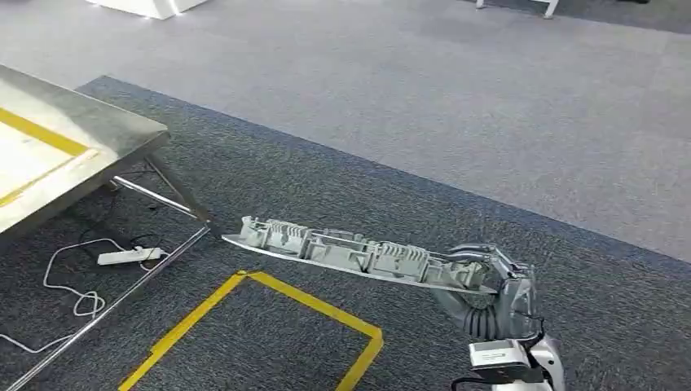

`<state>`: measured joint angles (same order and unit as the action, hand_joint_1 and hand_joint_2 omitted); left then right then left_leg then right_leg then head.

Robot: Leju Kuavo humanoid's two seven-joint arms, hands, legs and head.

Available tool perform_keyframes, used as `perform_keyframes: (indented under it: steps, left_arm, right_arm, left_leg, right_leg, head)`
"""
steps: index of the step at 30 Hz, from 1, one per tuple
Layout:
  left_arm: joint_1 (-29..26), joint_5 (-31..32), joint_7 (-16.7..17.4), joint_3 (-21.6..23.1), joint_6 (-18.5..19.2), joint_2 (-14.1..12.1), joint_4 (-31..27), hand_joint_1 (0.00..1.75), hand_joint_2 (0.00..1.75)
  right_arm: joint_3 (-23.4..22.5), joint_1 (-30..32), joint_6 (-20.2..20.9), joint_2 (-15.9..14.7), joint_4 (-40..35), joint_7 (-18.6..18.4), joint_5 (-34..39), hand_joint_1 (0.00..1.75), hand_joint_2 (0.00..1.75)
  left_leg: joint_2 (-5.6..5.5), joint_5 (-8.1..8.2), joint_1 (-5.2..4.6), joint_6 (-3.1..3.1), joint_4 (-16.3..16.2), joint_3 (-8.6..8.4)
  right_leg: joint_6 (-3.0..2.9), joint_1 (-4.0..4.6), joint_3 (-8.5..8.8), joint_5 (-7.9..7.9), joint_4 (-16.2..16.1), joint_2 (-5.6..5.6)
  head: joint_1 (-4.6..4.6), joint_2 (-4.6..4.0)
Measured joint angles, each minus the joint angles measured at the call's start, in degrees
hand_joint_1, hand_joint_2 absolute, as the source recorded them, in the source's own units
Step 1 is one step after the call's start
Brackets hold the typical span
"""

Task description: Take the parts from the cabinet and place them on the table.

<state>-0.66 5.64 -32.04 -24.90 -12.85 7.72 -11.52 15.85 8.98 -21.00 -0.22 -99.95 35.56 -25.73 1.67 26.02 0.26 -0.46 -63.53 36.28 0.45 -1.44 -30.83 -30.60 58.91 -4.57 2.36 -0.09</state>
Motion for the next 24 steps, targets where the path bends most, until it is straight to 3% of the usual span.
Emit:
perform_keyframes:
  steps: [1, 2, 5, 6, 7, 8, 10, 11, 12, 13, 14, 15, 16, 17, 20, 21, 22, 23, 24]
  left_arm:
    - [0.11, 0.15, 0.00, 0.00, 0.00, 0.00, 0.00, 0.00, 1.75]
    - [0.32, 0.20, -0.02, 0.00, -0.02, 0.00, 0.00, 0.00, 1.75]
    - [0.27, 0.44, -0.05, 0.00, -0.15, 0.04, 0.00, 0.00, 1.75]
    - [0.15, 0.52, -0.07, 0.00, -0.20, 0.02, 0.00, 0.00, 1.75]
    - [0.14, 0.59, -0.09, -0.02, -0.20, 0.02, 0.00, 0.00, 1.75]
    - [0.31, 0.66, -0.09, -0.09, -0.26, -0.02, 0.00, 0.00, 1.75]
    - [0.62, 0.92, -0.09, -0.11, -0.22, 0.09, 0.00, 0.00, 1.75]
    - [0.67, 0.98, -0.09, -0.11, -0.15, 0.15, 0.00, 0.00, 1.75]
    - [0.63, 1.01, -0.09, -0.13, -0.15, 0.20, 0.00, 0.00, 1.75]
    - [0.58, 1.03, -0.09, -0.15, -0.15, 0.22, 0.00, 0.00, 1.75]
    - [0.52, 1.05, -0.09, -0.17, -0.15, 0.22, 0.00, 0.00, 1.75]
    - [0.50, 1.14, -0.09, -0.20, -0.15, 0.22, 0.00, 0.00, 1.75]
    - [0.50, 1.16, -0.09, -0.20, -0.15, 0.22, 0.00, 0.00, 1.75]
    - [0.75, 1.18, -0.09, -0.24, -0.15, 0.15, 0.00, 0.00, 1.75]
    - [0.37, 1.53, -0.09, -0.31, -0.11, 0.11, 0.00, 0.00, 1.75]
    - [0.32, 1.53, -0.09, -0.33, -0.13, -0.02, 0.00, 0.00, 1.75]
    - [0.28, 1.53, -0.09, -0.35, -0.13, -0.02, 0.00, 0.00, 1.75]
    - [0.39, 1.60, -0.09, -0.35, -0.11, -0.02, 0.00, 0.00, 1.75]
    - [0.57, 1.79, -0.09, -0.35, -0.06, -0.04, 0.00, 0.00, 1.75]
  right_arm:
    - [0.02, -0.03, 0.00, 0.00, 0.00, 0.02, -0.07, 1.75, 1.75]
    - [-0.02, -0.02, -0.02, 0.00, 0.00, 0.07, -0.09, 1.75, 1.75]
    - [0.07, -0.29, -0.02, 0.00, -0.02, 0.09, -0.28, 1.75, 1.75]
    - [0.09, -0.45, 0.00, 0.00, -0.02, 0.09, -0.28, 1.75, 1.75]
    - [0.15, -0.62, 0.09, 0.00, -0.02, 0.13, -0.46, 1.75, 1.75]
    - [0.24, -0.67, 0.13, 0.00, -0.04, 0.33, -0.55, 1.75, 1.75]
    - [0.35, -0.50, 0.26, -0.02, 0.00, 0.46, -0.68, 1.75, 1.75]
    - [0.37, -0.48, 0.31, -0.04, 0.02, 0.46, -0.98, 1.75, 1.75]
    - [0.39, -0.40, 0.35, -0.17, 0.04, 0.46, -1.14, 1.75, 1.75]
    - [0.46, -0.38, 0.35, -0.20, 0.04, 0.48, -1.20, 1.75, 1.75]
    - [0.61, -0.43, 0.35, -0.20, 0.04, 0.55, -1.27, 1.75, 1.75]
    - [0.83, -0.52, 0.35, -0.20, 0.02, 0.66, -1.42, 1.75, 1.75]
    - [0.87, -0.66, 0.35, -0.22, 0.02, 0.77, -1.64, 1.75, 1.75]
    - [0.98, -0.62, 0.35, -0.24, -0.02, 1.01, -1.73, 1.75, 1.75]
    - [1.57, -0.75, 0.46, -0.28, -0.17, 1.51, -2.25, 1.75, 1.75]
    - [1.75, -0.79, 0.48, -0.28, -0.17, 1.62, -2.25, 1.75, 1.75]
    - [1.97, -0.89, 0.55, -0.28, -0.20, 1.77, -2.29, 1.75, 1.75]
    - [2.27, -0.89, 0.63, -0.30, -0.35, 2.14, -2.51, 1.75, 1.75]
    - [2.47, -0.93, 0.81, -0.39, -0.44, 2.58, -2.82, 1.75, 1.75]
  left_leg:
    - [2.79, 0.20, -0.51, 0.23, 2.60, -1.39]
    - [3.42, 0.53, -1.22, 0.64, 3.58, -1.68]
    - [1.53, 1.03, -1.36, 1.34, 3.93, -1.34]
    - [0.75, 0.67, -0.75, 1.93, 4.74, -2.12]
    - [0.24, 0.70, -0.73, 2.24, 4.93, -2.38]
    - [-0.49, 0.70, -0.69, 2.67, 4.93, -2.38]
    - [-2.11, 0.80, -0.76, 2.88, 4.92, -2.40]
    - [-3.02, 0.85, -0.84, 2.96, 4.91, -2.48]
    - [-3.95, 0.86, -0.84, 2.94, 4.91, -2.64]
    - [-4.90, 0.96, -0.83, 2.91, 4.89, -2.86]
    - [-5.74, 1.09, -0.81, 2.82, 4.84, -3.12]
    - [-6.59, 1.31, -0.72, 2.56, 4.72, -3.38]
    - [-7.17, 1.55, -0.59, 2.27, 4.51, -3.23]
    - [-8.00, 1.74, -0.95, 1.94, 3.56, -2.47]
    - [-9.77, 1.33, -0.26, 1.05, 4.02, -1.86]
    - [-9.88, 1.54, -0.39, 0.88, 3.70, -1.79]
    - [-6.16, 2.19, -0.78, 0.43, 2.75, -1.53]
    - [-3.78, 3.86, -0.71, 0.02, -0.02, -0.28]
    - [-2.79, 5.68, -0.52, -0.27, -3.77, 1.56]
  right_leg:
    - [0.29, 0.09, 0.17, -0.24, -0.06, -0.55]
    - [0.77, 0.49, 0.15, -0.46, 0.07, -0.95]
    - [1.66, 0.55, 0.85, -0.74, -0.39, -3.21]
    - [2.22, 0.24, 0.65, -1.36, -0.26, -2.62]
    - [2.10, 0.06, 0.34, -2.40, 1.19, 0.67]
    - [1.96, 0.12, -1.57, -4.28, 5.20, 2.82]
    - [1.99, 0.17, -6.44, -7.52, 13.94, 4.24]
    - [2.02, 0.25, -8.67, -8.02, 17.14, 4.45]
    - [2.00, 0.25, -9.37, -6.93, 17.25, 4.48]
    - [1.92, 0.25, -8.87, -4.51, 14.94, 4.55]
    - [1.85, 0.21, -7.33, -1.59, 10.88, 4.71]
    - [1.76, 0.08, -5.03, 1.66, 5.35, 5.75]
    - [1.77, -0.23, -3.90, 2.29, 2.30, 8.71]
    - [1.81, -0.68, -2.66, 1.73, 0.71, 10.49]
    - [1.08, -0.05, -2.94, 1.50, 1.06, 8.84]
    - [0.77, -0.53, -2.66, 1.60, 0.63, 7.92]
    - [0.49, -0.47, -2.25, 1.55, 0.45, 7.25]
    - [0.10, -0.35, -1.90, 1.34, 0.33, 6.32]
    - [-0.10, -0.23, -1.70, 1.19, 0.34, 5.51]
  head:
    - [-0.02, 0.00]
    - [0.09, 0.00]
    - [0.02, 0.00]
    - [0.02, 0.00]
    - [-0.18, 0.00]
    - [-0.33, 0.00]
    - [-0.55, 0.00]
    - [-0.55, 0.00]
    - [-0.53, 0.00]
    - [-0.53, 0.00]
    - [-0.52, 0.00]
    - [-0.52, 0.00]
    - [-0.57, 0.00]
    - [-0.50, 0.00]
    - [-0.50, 0.00]
    - [-0.50, 0.00]
    - [-0.30, 0.00]
    - [0.37, 0.00]
    - [0.20, 0.00]
